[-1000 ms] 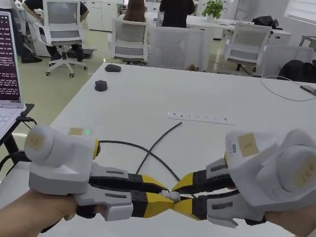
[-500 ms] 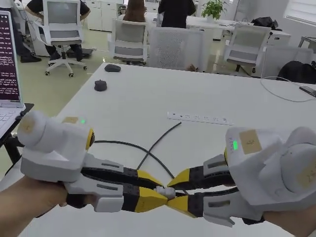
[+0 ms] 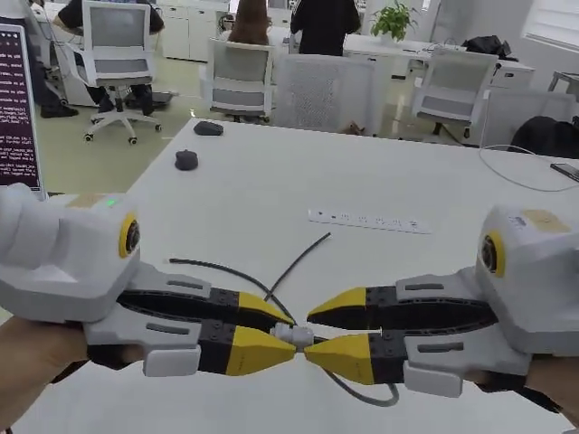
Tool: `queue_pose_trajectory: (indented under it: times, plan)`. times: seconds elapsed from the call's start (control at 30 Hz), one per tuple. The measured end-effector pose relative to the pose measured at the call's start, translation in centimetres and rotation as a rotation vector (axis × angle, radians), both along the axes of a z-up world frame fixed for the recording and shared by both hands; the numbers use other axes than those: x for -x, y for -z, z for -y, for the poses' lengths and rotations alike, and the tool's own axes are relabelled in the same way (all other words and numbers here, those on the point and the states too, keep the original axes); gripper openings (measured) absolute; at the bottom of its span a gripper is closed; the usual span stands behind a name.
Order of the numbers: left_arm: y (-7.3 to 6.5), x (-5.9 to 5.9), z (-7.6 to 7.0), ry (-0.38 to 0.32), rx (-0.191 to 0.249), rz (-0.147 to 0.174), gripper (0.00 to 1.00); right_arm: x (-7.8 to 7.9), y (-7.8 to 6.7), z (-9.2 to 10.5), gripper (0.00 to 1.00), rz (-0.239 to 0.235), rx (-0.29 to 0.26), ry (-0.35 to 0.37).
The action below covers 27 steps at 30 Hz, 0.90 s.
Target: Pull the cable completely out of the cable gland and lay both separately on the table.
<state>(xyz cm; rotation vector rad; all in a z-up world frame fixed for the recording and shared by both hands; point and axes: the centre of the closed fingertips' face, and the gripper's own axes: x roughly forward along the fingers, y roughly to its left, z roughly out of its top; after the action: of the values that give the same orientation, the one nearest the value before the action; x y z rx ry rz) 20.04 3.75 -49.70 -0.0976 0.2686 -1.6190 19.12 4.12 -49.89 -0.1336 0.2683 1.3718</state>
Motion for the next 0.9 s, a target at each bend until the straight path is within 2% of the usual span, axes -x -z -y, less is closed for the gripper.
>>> queue_pose_trajectory:
  times: [0.07,0.1,0.23,0.4,0.47,0.6,0.7,0.83,0.9]
  plan:
    - [-0.5,0.2,0.2,0.012,0.025,0.002,0.14,0.1,0.3,-0.2,0.14,0.0,0.006,-0.003]
    - [-0.6,0.1,0.2,0.008,0.024,0.006,0.14,0.4,0.1,-0.4,0.12,-0.009,-0.007,-0.018]
    - [-0.7,0.2,0.1,0.019,0.021,0.015,0.14,0.4,0.1,-0.4,0.11,-0.024,-0.037,-0.003]
    - [-1.1,0.1,0.0,0.029,0.036,-0.006,0.16,0.4,-0.4,-0.6,0.11,-0.062,-0.083,0.01]
    - [-1.5,0.0,-0.1,0.026,0.053,0.031,0.16,0.2,-0.7,-0.7,0.1,-0.072,-0.101,0.015]
    - [-1.6,-0.4,-0.4,0.017,0.051,0.009,0.18,0.0,-1.1,-0.6,0.1,-0.088,-0.122,0.024]
    - [-1.9,-0.6,-0.6,0.004,0.076,-0.009,0.21,0.0,-1.5,-0.4,0.1,-0.091,-0.139,0.025]
    - [-2.0,-0.4,-0.5,0.012,0.082,-0.004,0.19,-0.1,-1.7,-0.3,0.1,-0.079,-0.148,0.024]
    - [-2.1,-0.4,-0.4,0.015,0.095,-0.022,0.18,-0.1,-1.9,-0.3,0.1,-0.065,-0.146,0.019]
